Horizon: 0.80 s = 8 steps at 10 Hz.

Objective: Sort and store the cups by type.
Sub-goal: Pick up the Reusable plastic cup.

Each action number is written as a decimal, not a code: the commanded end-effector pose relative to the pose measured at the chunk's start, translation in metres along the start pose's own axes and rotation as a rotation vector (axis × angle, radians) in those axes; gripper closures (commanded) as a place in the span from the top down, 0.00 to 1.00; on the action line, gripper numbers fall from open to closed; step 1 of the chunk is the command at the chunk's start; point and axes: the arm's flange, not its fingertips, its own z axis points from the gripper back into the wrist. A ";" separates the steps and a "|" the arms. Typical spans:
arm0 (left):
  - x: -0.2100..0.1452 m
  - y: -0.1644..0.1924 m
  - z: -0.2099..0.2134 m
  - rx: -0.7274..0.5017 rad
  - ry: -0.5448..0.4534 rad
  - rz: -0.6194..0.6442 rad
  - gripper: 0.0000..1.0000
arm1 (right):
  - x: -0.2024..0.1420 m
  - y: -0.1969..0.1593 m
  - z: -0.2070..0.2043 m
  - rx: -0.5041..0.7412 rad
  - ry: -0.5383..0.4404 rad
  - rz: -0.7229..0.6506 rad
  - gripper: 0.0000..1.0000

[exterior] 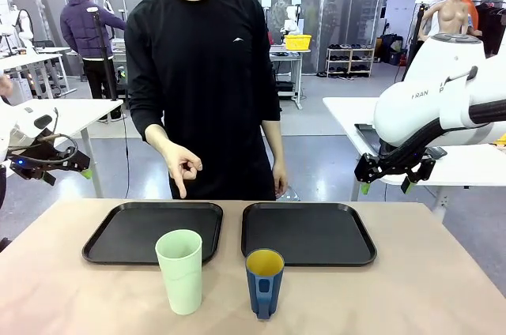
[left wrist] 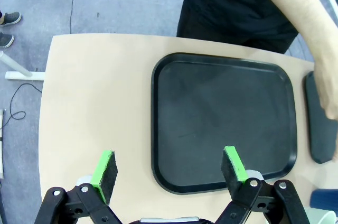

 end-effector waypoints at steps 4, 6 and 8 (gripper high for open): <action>-0.001 -0.002 0.002 -0.012 0.046 -0.062 1.00 | 0.000 -0.001 0.001 0.000 -0.003 -0.007 1.00; -0.007 -0.006 0.008 -0.030 0.169 -0.273 1.00 | 0.000 -0.001 0.001 0.000 -0.003 -0.007 1.00; -0.017 -0.006 0.013 -0.002 0.310 -0.536 1.00 | 0.000 -0.001 0.001 0.000 -0.003 -0.007 1.00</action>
